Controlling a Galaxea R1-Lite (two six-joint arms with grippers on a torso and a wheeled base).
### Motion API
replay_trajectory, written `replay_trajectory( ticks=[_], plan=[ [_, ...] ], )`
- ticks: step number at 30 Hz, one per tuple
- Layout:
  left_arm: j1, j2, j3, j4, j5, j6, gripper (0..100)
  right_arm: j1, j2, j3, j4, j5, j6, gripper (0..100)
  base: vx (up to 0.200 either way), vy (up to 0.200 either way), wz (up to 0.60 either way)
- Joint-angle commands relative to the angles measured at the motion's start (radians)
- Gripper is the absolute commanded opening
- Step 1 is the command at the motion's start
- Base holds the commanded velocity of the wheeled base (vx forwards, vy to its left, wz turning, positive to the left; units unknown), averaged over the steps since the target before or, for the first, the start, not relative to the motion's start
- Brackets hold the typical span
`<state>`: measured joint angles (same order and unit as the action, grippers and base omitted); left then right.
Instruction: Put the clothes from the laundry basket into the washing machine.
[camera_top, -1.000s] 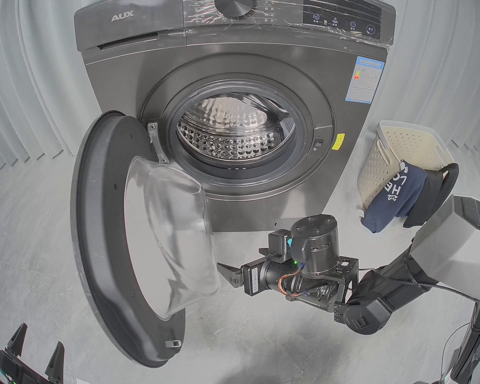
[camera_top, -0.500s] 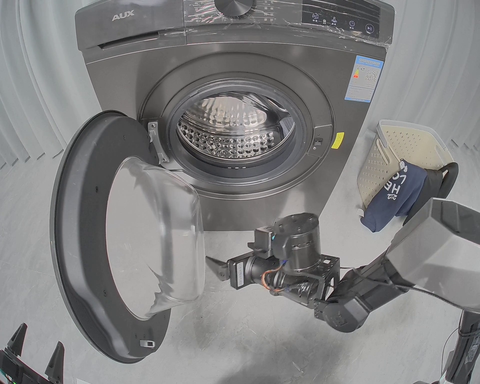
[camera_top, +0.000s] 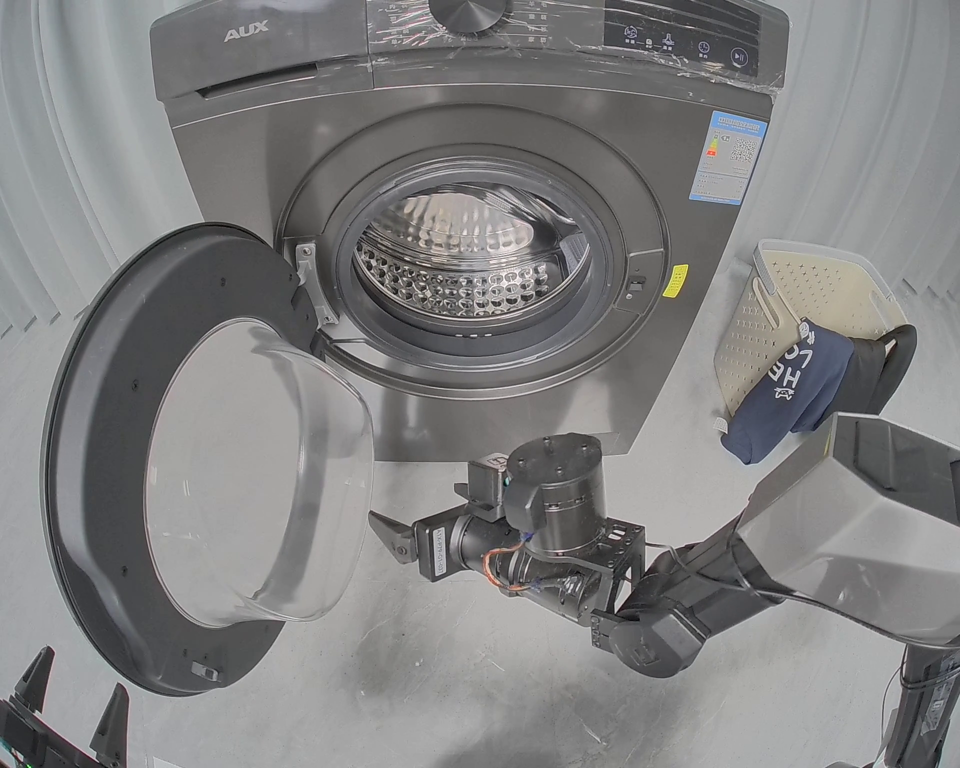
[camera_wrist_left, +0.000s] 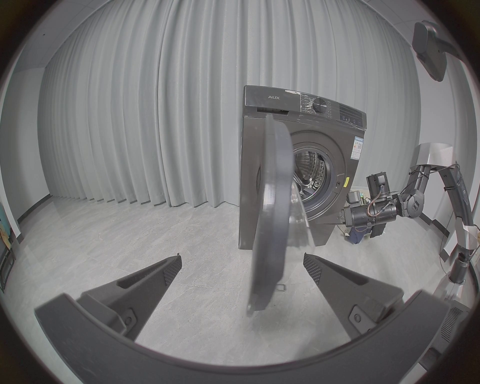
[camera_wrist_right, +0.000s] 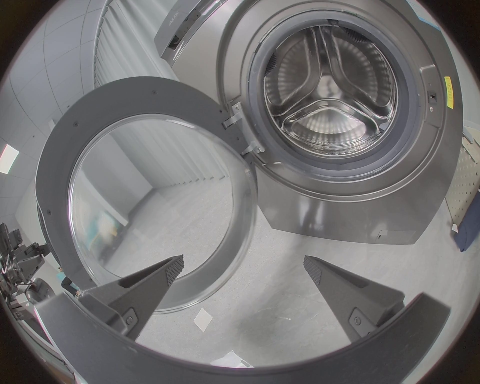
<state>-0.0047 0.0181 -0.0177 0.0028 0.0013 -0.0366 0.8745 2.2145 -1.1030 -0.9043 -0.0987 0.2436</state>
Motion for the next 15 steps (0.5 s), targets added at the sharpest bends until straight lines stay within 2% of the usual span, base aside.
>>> replay_trajectory(
  ticks=[1,7,12,15],
  plan=[
    [0.000,-0.012,0.015,0.000,0.000,0.000,100,-0.006,0.005,-0.015,-0.001,0.001,0.000,100,0.000,0.000,0.00],
    [0.000,-0.012,0.015,0.000,0.000,0.000,100,0.009,0.111,-0.138,0.002,0.001,0.002,100,0.000,0.000,0.00],
    [0.000,-0.012,0.015,0.000,0.000,0.000,100,0.035,0.177,-0.196,-0.001,-0.001,0.003,100,0.000,0.000,0.00],
    [0.000,-0.012,0.015,0.000,0.000,-0.002,100,0.064,0.225,-0.267,-0.007,-0.018,0.008,100,0.000,0.000,0.00]
  ],
)
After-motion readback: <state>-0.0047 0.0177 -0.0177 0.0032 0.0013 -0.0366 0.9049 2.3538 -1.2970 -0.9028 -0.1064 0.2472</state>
